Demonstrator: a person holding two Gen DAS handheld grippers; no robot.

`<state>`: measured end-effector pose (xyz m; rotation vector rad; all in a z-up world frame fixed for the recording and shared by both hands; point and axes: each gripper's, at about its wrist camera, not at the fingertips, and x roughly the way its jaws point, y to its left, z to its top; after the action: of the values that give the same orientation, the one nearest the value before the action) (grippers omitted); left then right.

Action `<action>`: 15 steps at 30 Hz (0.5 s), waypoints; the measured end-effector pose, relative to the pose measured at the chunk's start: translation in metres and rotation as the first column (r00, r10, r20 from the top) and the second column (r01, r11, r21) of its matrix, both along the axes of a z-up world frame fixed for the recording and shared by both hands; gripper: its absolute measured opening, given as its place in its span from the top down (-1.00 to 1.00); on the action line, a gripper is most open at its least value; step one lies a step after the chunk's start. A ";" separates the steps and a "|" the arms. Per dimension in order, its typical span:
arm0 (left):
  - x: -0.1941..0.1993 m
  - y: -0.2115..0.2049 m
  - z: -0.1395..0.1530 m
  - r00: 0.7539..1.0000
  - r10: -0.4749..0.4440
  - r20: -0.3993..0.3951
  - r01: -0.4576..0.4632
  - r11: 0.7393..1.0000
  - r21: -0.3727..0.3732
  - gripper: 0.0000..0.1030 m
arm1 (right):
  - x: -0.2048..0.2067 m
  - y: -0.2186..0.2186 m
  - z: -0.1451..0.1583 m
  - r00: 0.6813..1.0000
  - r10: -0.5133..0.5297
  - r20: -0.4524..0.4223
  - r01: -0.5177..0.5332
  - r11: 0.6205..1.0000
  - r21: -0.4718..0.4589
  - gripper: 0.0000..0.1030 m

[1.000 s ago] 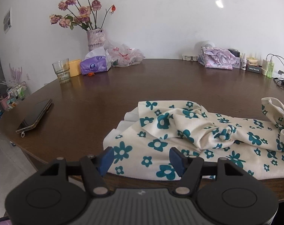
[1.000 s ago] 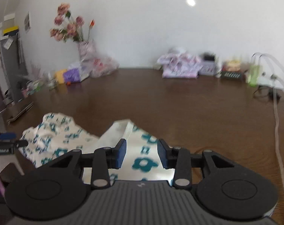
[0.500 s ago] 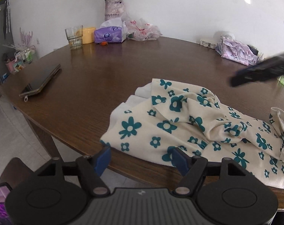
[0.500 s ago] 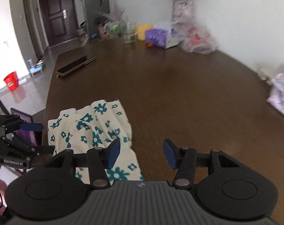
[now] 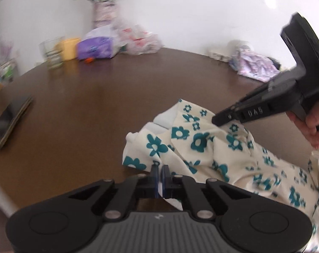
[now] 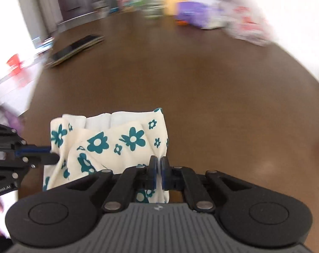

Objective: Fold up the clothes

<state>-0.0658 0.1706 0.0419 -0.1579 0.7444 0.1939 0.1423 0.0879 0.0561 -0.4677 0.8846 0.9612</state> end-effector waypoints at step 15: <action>0.298 -0.159 0.014 0.878 -0.479 -0.015 0.478 0.875 0.075 0.52 | 0.117 -0.254 0.012 0.603 -0.798 -0.014 0.795 0.599 0.095 0.86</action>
<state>0.2326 0.0112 0.0559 0.1031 0.7495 -0.2529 0.2591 -0.1664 0.0681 0.0364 0.8873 0.1426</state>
